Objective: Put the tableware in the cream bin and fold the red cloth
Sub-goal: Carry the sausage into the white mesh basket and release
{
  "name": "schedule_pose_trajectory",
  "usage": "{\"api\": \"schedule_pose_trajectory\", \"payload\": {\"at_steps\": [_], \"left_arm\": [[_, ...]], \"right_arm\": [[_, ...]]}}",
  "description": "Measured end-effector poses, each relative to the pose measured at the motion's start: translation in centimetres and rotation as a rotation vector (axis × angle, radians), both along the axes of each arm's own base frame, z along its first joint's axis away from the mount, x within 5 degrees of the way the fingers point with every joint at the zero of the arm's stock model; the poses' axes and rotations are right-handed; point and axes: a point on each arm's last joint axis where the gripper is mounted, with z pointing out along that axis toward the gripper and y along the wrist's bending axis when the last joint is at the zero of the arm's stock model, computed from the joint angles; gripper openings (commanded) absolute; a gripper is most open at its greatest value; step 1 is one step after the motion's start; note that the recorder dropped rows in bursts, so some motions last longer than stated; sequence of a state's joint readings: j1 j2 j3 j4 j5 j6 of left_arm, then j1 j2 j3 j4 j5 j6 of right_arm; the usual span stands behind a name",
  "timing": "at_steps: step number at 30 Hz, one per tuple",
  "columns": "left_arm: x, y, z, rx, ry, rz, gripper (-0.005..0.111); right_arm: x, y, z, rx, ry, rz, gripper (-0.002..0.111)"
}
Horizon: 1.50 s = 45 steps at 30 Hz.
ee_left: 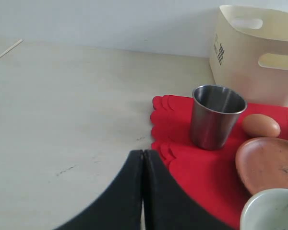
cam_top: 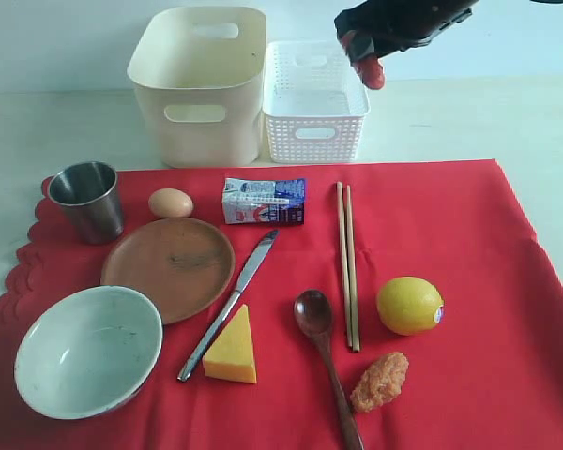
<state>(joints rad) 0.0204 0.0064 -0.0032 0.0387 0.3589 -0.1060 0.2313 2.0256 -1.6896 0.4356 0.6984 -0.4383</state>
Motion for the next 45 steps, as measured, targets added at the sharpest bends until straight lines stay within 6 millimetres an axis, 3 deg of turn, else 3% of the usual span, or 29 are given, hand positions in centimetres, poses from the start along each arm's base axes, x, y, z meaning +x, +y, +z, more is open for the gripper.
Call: {"api": "schedule_pose_trajectory", "payload": {"at_steps": [9,17,27,29,37,45], "left_arm": [[0.0,0.0,0.0,0.0,0.0,0.0,0.0],[0.0,0.0,0.0,0.0,0.0,0.0,0.0],[0.0,0.0,0.0,0.0,0.0,0.0,0.0],[0.0,0.0,0.0,0.0,0.0,0.0,0.0],[0.0,0.0,0.0,0.0,0.0,0.0,0.0],[0.0,0.0,0.0,0.0,0.0,0.0,0.0]], "right_arm": [[3.6,1.9,-2.0,-0.035,-0.057,0.076,0.0],[5.5,5.2,-6.2,-0.125,-0.058,0.169,0.0],[6.5,5.5,-10.2,-0.192,-0.025,0.197,0.0],[6.5,5.5,-10.2,-0.193,-0.024,0.197,0.004],[6.4,5.5,-10.3,-0.197,-0.017,0.202,0.038],[6.3,5.5,-10.4,-0.193,0.007,0.192,0.044]]}}
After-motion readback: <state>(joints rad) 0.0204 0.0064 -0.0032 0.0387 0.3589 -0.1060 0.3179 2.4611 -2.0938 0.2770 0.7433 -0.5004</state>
